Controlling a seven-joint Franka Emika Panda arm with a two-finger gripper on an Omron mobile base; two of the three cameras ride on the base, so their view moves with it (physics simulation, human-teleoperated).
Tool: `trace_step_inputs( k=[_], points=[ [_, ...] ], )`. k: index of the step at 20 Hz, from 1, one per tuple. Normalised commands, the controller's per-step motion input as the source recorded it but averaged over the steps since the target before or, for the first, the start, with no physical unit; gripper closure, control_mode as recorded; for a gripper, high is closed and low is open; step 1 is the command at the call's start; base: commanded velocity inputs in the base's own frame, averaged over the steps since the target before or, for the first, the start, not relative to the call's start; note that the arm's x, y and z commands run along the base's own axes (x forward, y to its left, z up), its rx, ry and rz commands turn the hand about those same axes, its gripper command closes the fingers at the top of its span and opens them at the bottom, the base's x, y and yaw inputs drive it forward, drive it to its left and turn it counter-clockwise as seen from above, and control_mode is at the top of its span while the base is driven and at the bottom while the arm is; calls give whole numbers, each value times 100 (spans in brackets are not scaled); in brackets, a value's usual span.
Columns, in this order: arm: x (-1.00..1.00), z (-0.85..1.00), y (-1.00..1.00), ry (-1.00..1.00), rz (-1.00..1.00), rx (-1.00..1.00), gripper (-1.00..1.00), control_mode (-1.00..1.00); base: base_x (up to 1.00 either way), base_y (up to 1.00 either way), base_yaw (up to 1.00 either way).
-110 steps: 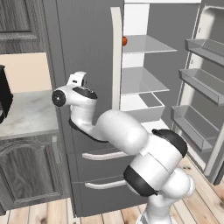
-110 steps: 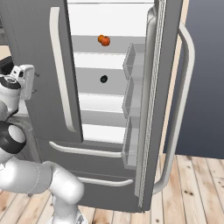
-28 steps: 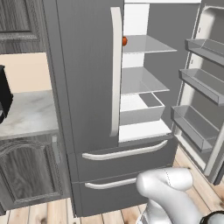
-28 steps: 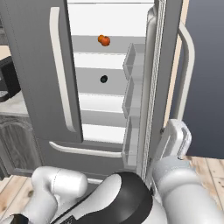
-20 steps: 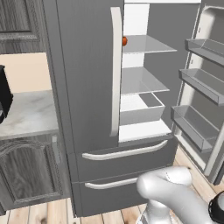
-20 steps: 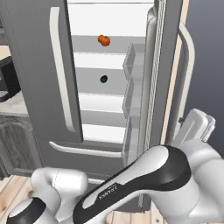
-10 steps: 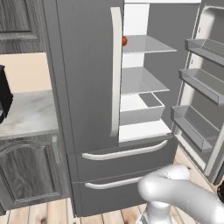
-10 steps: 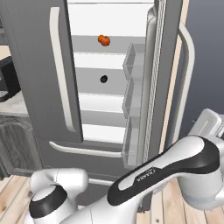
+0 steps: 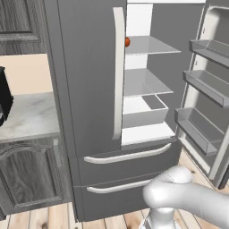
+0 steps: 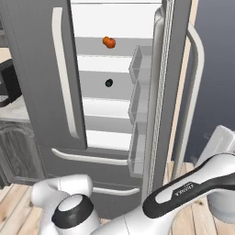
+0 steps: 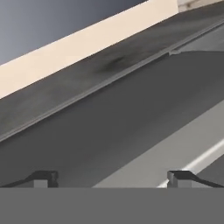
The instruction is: Place the apple in the correct fridge rack based on whether it is a fruit or vegetable. Finally, close the fridge door.
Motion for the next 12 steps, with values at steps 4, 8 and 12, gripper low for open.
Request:
trace_step_inputs(
  k=[4, 8, 12],
  points=[
    [17, -48, 0, -5, 14, 0, -100, -100, 0, 0, 0],
    [31, -42, 0, -2, 15, 0, -100, -100, 0, 0, 0],
    [52, -39, 0, 0, 13, 1, -100, -100, 0, 0, 0]
  ],
)
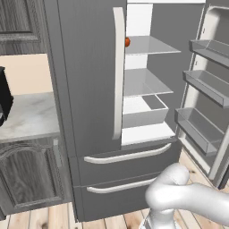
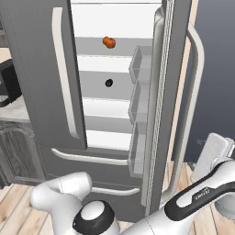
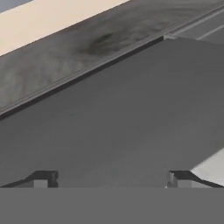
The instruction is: Place the apple in the correct fridge rack based on whether it is a fruit or vegetable. Finally, close the fridge door.
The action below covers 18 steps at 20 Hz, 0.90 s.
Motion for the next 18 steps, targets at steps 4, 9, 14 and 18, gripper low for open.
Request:
trace_step_inputs(
  k=[4, 9, 14, 18],
  points=[
    [61, -17, -15, 0, 12, 7, -100, -100, 0, 0, 0],
    [27, -19, 2, -3, 21, 3, -100, -100, 0, 0, 0],
    [-1, -31, 70, -9, 27, 0, -100, -100, 0, 0, 0],
    [0, -15, 90, -17, 24, 0, -100, -100, 0, 0, 0]
  ],
)
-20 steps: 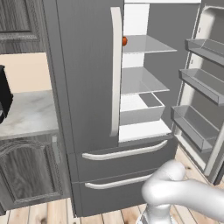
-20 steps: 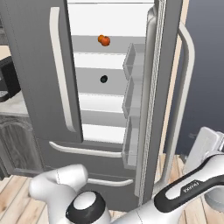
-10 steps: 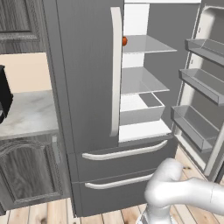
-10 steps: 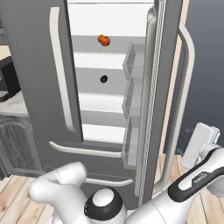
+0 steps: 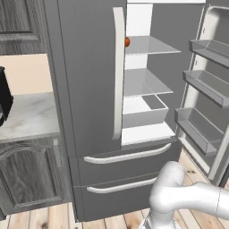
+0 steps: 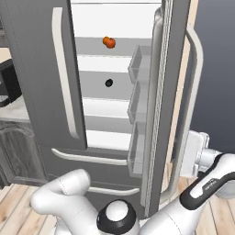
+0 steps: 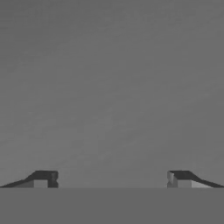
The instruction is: Place the apple in the correct fridge rack based on whether it is a fruit or vegetable. Finally, close the fridge door.
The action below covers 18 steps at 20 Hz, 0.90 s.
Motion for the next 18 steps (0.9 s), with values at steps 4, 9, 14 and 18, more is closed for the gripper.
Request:
trace_step_inputs(
  k=[4, 9, 14, 18],
  points=[
    [0, -1, 99, -28, 21, -4, -100, -100, 0, 0, 0],
    [0, 0, 100, -33, 16, -10, -100, -100, 0, 0, 0],
    [14, 3, 100, -29, 2, -13, -100, -100, 0, 0, 0],
    [49, 32, 100, -26, 0, -8, -100, -100, 0, 0, 0]
  ],
)
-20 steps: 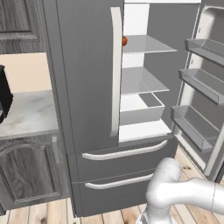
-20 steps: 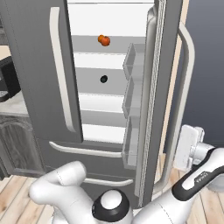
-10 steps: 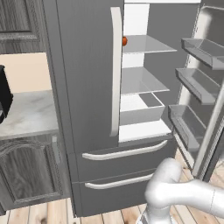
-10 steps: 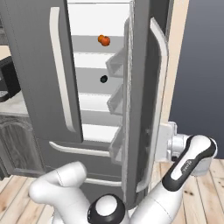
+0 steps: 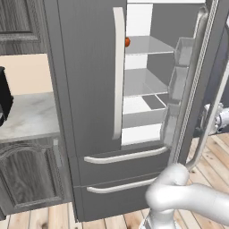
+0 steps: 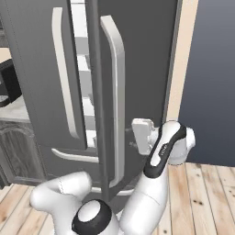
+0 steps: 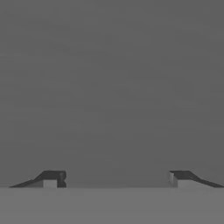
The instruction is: Place the apple in the correct fridge rack based on whether it is a fruit or vegetable. Finally, close the fridge door.
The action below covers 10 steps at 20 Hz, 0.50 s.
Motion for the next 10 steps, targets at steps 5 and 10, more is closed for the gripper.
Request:
trace_step_inputs(
  k=[5, 10],
  points=[
    [60, 52, 100, -18, -9, -11, -100, -100, 0, 0, 0],
    [74, 49, 72, -4, -28, -11, -100, -100, 0, 0, 0]
  ],
)
